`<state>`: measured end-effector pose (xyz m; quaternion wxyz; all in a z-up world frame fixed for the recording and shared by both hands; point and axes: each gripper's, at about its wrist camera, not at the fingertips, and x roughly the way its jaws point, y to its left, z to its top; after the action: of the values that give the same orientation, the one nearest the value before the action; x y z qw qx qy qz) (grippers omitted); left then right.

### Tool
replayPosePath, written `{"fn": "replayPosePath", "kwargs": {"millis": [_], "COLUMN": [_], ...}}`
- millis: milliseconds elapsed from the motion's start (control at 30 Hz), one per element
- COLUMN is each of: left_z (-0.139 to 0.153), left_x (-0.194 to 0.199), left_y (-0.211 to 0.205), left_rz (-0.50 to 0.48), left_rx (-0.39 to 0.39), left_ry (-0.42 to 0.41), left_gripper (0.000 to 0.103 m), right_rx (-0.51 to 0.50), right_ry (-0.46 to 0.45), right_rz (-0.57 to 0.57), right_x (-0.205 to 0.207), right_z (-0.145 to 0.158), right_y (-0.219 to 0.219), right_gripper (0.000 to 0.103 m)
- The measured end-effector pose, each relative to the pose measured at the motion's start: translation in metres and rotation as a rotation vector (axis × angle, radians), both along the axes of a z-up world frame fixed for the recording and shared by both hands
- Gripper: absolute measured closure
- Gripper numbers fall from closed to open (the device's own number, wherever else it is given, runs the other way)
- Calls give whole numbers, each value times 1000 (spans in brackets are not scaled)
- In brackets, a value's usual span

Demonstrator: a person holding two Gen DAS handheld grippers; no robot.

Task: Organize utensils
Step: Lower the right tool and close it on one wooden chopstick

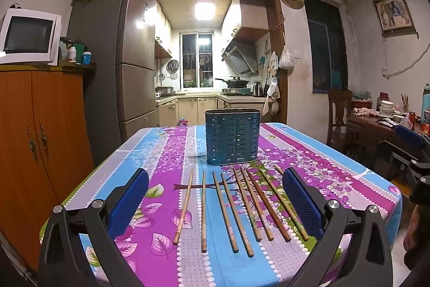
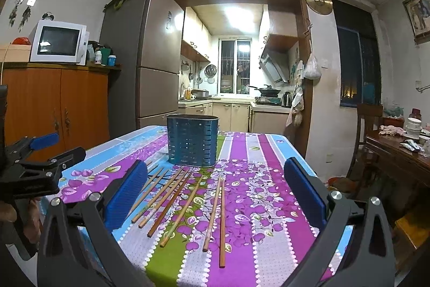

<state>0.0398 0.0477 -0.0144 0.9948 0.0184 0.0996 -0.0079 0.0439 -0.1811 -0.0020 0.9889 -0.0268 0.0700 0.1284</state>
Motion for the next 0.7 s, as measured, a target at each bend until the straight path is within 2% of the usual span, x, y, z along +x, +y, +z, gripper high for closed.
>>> {"fn": "replayPosePath", "kwargs": {"millis": [33,100,133,200,300,400,600,700], "left_z": [-1,-3,-5,-10,-25,-41,-66,-76], "left_x": [1,4,6,10,19,26,30,33], "left_y": [2,11,18,31,55,72,80,78], "left_rz": [3,15,24,37,64,65,23,2], "left_rx": [1,3,0,-4,-20,-44,-78,-86], "left_ry": [-1,5,11,30,85,144,211,235], "left_gripper": [3,3,3,4,4,4,4,4], "right_rx": [0,-12,-24,-39,-53,-69,-54,-54], "right_ry": [7,36,66,148,255,330,385,378], "right_rz": [8,23,24,48,81,109,101,103], "right_x": [2,4,7,16,27,36,44,42], "right_z": [0,-7,-13,-30,-58,-82,-103,-106], "right_y": [-1,-5,-7,-12,-15,-12,-19,-19], "right_gripper": [7,35,40,63,80,92,93,93]}}
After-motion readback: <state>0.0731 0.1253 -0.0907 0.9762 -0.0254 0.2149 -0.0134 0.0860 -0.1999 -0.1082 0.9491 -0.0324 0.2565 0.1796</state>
